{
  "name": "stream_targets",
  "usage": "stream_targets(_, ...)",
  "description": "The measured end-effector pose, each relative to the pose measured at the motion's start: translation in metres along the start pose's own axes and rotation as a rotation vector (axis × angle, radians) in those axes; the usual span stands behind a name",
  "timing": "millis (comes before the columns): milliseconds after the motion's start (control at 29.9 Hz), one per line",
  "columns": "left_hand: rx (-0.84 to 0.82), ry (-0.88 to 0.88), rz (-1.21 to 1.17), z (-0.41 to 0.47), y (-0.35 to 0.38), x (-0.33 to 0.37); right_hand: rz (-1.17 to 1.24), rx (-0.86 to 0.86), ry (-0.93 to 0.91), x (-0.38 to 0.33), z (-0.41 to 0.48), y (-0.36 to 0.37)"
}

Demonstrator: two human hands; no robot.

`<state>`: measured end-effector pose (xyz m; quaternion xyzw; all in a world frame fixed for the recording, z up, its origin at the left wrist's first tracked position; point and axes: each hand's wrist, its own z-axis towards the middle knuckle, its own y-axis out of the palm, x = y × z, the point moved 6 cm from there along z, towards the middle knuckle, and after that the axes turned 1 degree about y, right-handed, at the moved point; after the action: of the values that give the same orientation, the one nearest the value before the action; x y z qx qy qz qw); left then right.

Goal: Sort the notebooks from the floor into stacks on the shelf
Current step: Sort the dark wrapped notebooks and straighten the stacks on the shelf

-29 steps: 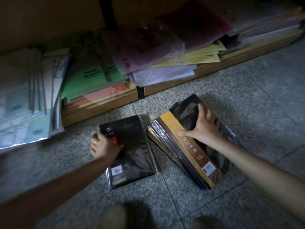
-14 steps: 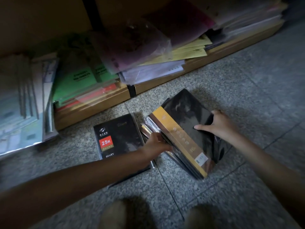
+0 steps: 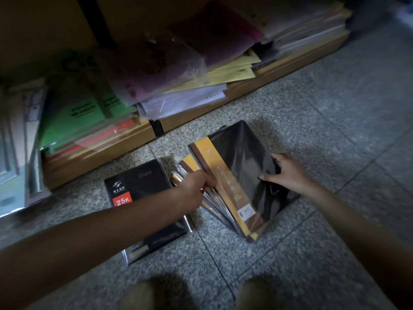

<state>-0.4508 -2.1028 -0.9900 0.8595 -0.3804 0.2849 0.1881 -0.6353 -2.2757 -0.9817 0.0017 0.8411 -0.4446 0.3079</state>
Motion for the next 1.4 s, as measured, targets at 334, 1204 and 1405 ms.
stream_targets(334, -0.504, 0.26, 0.027, -0.025, 0.058, 0.018, 0.024, 0.115, 0.013, 0.009, -0.004, 0.006)
stream_targets(1204, -0.27, 1.17, -0.179, -0.233, -0.02, 0.282, 1.362, -0.044, -0.471, -0.229, -0.071, -0.184)
stream_targets(1405, -0.175, 1.041, -0.243, -0.213, -0.048, 0.309, 1.454, -0.115, -0.432, -0.272, -0.034, -0.175)
